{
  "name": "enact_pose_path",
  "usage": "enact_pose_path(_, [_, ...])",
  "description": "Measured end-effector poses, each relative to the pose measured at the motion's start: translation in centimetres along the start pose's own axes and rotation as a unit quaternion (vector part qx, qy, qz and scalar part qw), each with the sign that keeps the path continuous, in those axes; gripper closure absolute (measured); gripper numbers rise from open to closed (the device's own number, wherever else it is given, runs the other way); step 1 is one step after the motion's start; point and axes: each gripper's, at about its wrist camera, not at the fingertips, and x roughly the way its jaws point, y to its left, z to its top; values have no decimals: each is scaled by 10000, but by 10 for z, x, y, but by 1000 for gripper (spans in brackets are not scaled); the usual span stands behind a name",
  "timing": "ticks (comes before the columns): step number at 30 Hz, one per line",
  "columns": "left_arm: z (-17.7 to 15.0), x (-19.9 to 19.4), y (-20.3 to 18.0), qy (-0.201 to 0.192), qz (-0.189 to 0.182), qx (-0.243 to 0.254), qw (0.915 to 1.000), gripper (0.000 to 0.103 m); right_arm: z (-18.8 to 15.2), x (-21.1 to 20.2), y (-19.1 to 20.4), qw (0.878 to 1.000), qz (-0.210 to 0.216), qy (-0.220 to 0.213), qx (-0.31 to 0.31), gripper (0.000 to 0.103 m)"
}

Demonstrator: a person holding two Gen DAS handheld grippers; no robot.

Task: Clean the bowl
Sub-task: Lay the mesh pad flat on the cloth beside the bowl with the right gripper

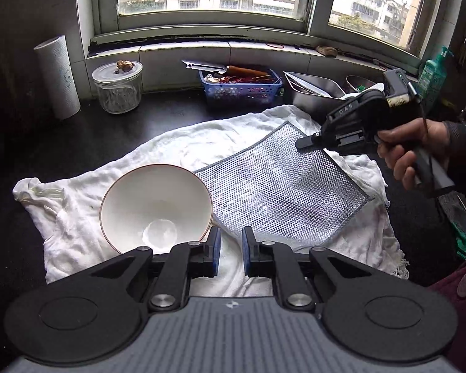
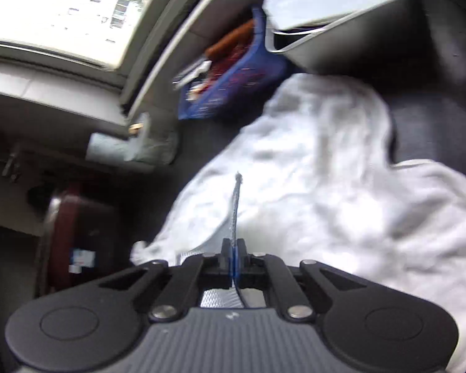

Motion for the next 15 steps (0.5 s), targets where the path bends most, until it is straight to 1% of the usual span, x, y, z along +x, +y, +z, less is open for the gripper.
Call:
enact_pose_path(1, [0, 0, 0, 12, 6, -4, 10000, 90, -1, 0, -2, 10000, 9, -16, -18, 101])
enact_pose_path(3, [0, 1, -1, 35, 18, -5, 10000, 90, -3, 4, -3, 9998, 116, 174, -72, 101])
enact_pose_path(6, [1, 2, -2, 49, 73, 11, 10000, 90, -8, 4, 5, 9982, -38, 339, -487, 96])
enact_pose_path(7, [2, 2, -2, 49, 100, 10, 9999, 90, -9, 3, 12, 9968, -204, 326, -705, 85])
enact_pose_path(8, [3, 1, -3, 52, 137, -22, 9999, 86, -11, -1, 20, 9945, -368, 266, -941, 64])
enact_pose_path(9, [3, 1, -3, 57, 188, -103, 9998, 75, -11, -7, 27, 9915, -506, 180, -1186, 53])
enact_pose_path(10, [4, 1, -3, 62, 239, -183, 9995, 70, -13, -16, 35, 9876, -605, 61, -1444, 39])
enact_pose_path(11, [5, 1, -3, 68, 290, -263, 9992, 61, -15, -25, 43, 9829, -681, -72, -1707, 32])
enact_pose_path(12, [5, 1, -3, 73, 341, -344, 9988, 58, -18, -32, 52, 9779, -746, -174, -1943, 28])
enact_pose_path(14, [7, 0, -3, 84, 442, -504, 9977, 56, -25, -46, 66, 9694, -858, -276, -2285, 13])
enact_pose_path(15, [8, 0, -4, 84, 535, -566, 9969, 55, -29, -51, 73, 9667, -901, -295, -2378, 11])
